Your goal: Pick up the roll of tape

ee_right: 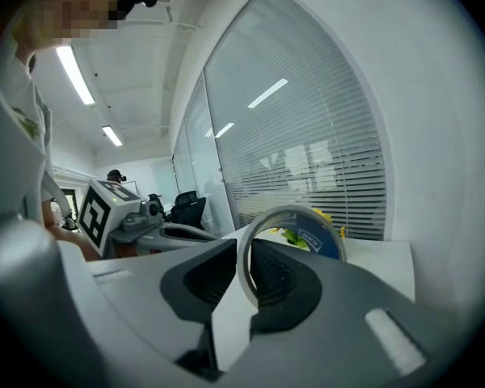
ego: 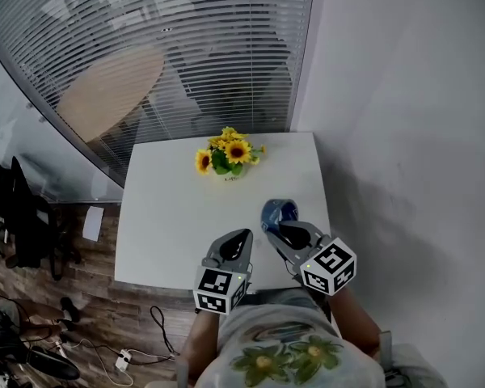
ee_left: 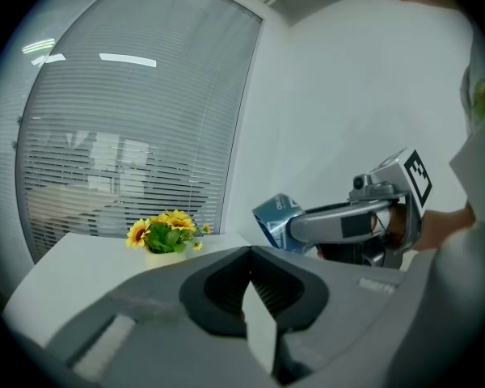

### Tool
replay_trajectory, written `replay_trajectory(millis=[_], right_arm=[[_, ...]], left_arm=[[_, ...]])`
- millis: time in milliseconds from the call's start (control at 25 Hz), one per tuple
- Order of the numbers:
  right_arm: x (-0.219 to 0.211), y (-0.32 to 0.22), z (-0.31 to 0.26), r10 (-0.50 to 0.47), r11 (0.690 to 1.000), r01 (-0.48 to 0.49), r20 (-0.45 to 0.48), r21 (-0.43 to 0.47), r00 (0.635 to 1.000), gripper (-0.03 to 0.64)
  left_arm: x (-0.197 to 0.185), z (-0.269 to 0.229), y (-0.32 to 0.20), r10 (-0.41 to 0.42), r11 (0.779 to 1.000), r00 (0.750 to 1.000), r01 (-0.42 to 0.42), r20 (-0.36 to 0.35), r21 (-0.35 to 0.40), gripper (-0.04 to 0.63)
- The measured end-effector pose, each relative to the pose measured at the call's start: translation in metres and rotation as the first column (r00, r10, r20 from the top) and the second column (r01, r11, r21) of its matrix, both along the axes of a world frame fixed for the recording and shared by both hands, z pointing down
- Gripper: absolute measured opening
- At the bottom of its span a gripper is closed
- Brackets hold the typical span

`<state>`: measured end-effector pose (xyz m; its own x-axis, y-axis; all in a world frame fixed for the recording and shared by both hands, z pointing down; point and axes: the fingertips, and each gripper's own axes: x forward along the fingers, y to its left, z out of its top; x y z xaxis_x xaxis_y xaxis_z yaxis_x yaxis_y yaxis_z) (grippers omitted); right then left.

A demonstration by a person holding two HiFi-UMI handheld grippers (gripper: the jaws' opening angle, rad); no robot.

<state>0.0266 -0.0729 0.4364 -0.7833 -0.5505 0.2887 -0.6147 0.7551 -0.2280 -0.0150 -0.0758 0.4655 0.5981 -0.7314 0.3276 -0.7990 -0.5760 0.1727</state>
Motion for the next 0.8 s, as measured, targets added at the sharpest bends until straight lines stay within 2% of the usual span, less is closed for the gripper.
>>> replay_trajectory(millis=[800], right_arm=[[-0.0004,0.0039,-0.0039,0.032,0.999,-0.032,-0.001,0.004,0.999,0.053]], left_arm=[[0.0038,0.0028,0.0041,0.039,0.999,0.999,-0.039,-0.002,-0.009,0.005]])
